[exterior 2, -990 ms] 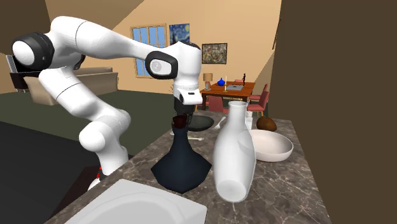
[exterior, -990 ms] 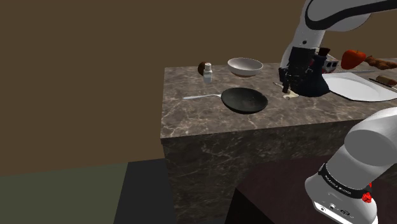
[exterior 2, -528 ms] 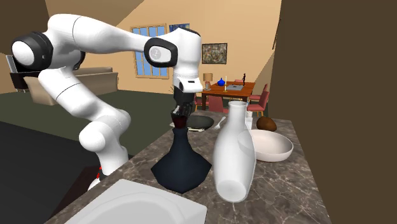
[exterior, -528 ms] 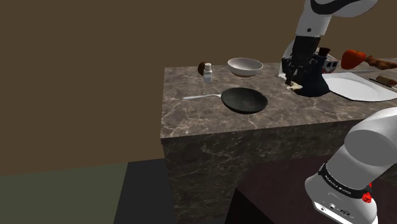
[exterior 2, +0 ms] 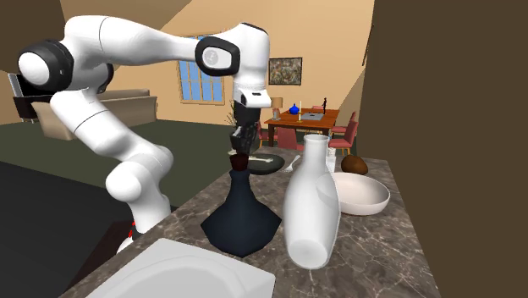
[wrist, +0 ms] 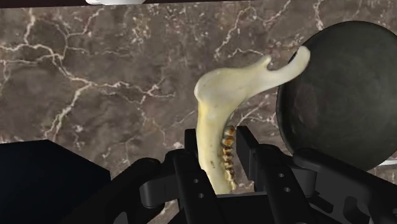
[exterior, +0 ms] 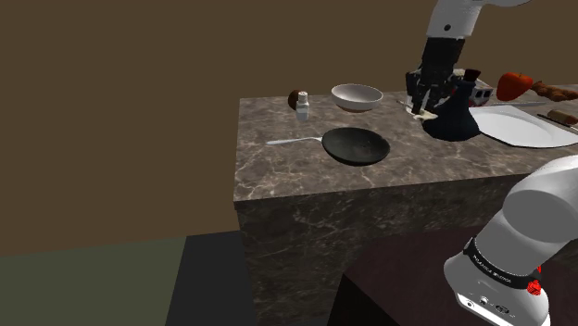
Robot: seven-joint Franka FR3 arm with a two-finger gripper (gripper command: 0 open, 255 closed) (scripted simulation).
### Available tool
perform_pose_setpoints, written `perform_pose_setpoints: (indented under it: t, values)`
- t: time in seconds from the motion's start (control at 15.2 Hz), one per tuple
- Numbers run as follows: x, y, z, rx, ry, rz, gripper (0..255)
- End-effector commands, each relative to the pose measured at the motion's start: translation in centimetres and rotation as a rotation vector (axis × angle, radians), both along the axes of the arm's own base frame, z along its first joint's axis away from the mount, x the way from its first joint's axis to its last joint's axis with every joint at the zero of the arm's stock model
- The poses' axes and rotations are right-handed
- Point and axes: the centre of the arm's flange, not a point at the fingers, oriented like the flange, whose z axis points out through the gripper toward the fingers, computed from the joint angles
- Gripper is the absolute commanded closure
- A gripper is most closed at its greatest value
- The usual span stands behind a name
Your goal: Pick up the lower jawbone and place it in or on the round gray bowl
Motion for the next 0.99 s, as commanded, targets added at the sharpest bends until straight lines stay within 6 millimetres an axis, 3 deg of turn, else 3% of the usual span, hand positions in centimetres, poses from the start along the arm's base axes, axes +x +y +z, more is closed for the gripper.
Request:
perform_pose_setpoints:
  t: [0.0, 0.59, 0.92]
  values:
    - [1.0, 2.3, -0.1, 0.001, 0.0, -0.001, 255]
    - [5.6, 12.9, 0.2, 0.001, 0.0, -0.001, 255]
    - [5.6, 12.9, -2.5, 0.001, 0.0, -0.001, 255]
